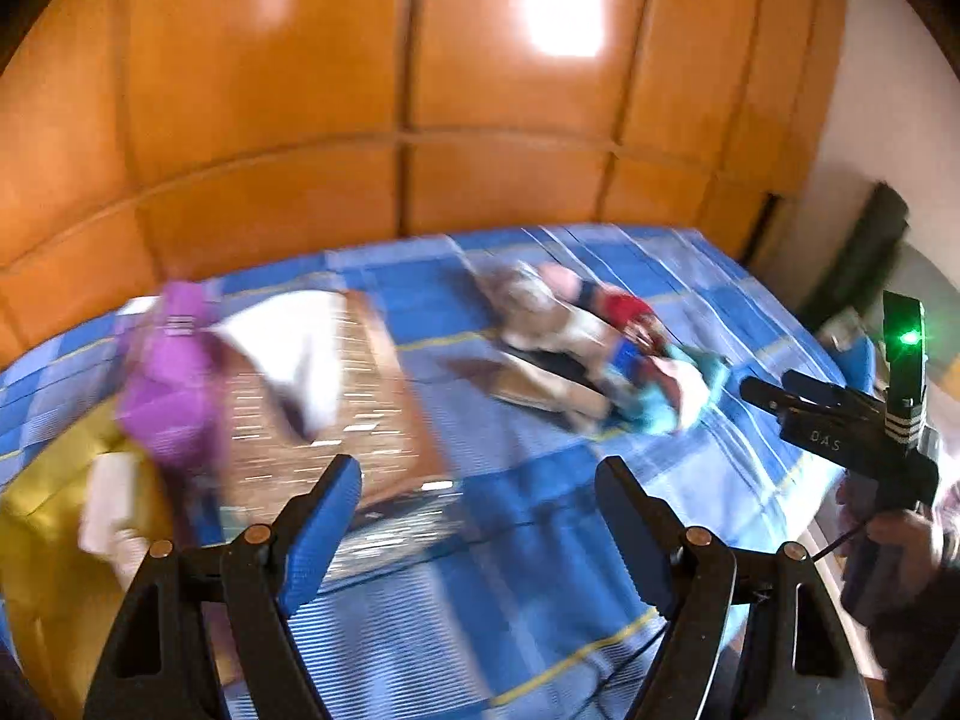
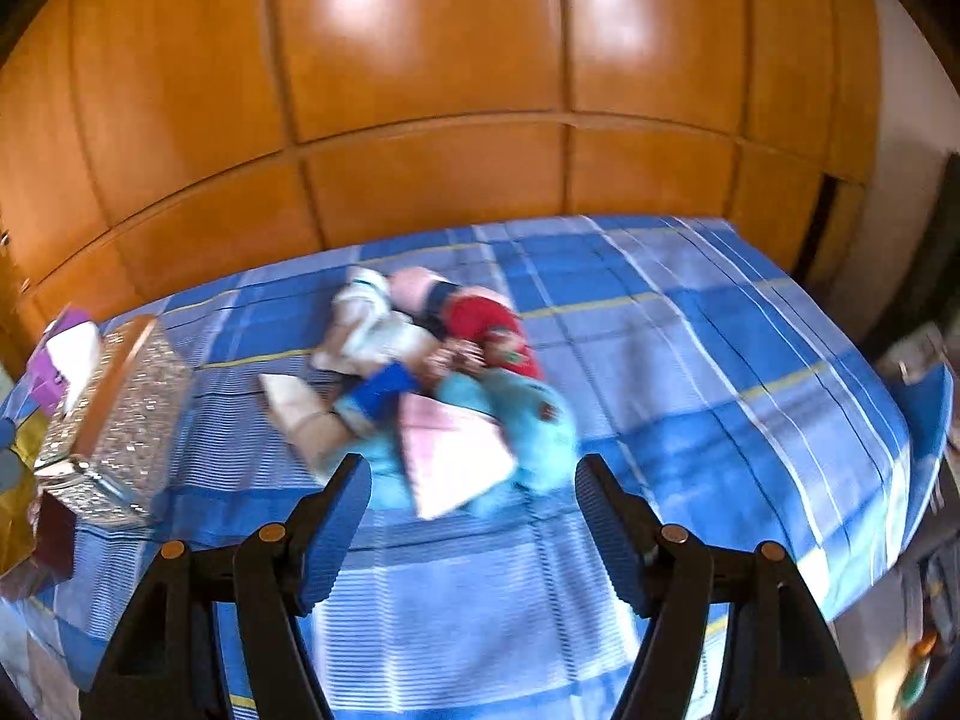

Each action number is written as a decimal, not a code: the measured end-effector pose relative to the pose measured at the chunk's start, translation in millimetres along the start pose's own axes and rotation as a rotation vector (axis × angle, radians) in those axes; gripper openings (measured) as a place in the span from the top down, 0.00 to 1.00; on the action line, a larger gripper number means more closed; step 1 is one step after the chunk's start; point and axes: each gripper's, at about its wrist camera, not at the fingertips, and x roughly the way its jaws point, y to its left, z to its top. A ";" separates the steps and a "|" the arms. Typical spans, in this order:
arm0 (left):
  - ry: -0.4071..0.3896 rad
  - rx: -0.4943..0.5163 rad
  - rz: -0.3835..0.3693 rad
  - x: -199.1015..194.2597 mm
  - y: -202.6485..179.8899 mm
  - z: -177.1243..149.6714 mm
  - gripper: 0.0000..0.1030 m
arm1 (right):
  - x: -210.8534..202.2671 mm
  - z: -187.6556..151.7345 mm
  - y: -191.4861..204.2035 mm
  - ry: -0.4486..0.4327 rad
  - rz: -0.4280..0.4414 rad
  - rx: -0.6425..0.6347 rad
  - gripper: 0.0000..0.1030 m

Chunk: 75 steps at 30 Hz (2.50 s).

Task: Organize soft objects
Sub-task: 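Return the left tool to the pile and grasp the beige folded towel, then place the beige towel in the tray while the right tool grasps the blue teddy bear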

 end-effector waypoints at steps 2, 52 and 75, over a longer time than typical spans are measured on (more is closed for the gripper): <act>0.032 0.030 -0.035 15.8 -20.8 7.3 0.28 | 2.3 -4.7 -12.6 0.005 -0.005 0.027 0.30; 0.230 -0.198 -0.026 205.8 -34.2 32.1 0.64 | 106.3 -12.7 -64.9 0.232 0.368 0.753 0.17; 0.004 -0.329 0.057 116.7 68.1 193.2 0.75 | 96.8 -29.0 -55.9 0.262 0.186 0.416 0.65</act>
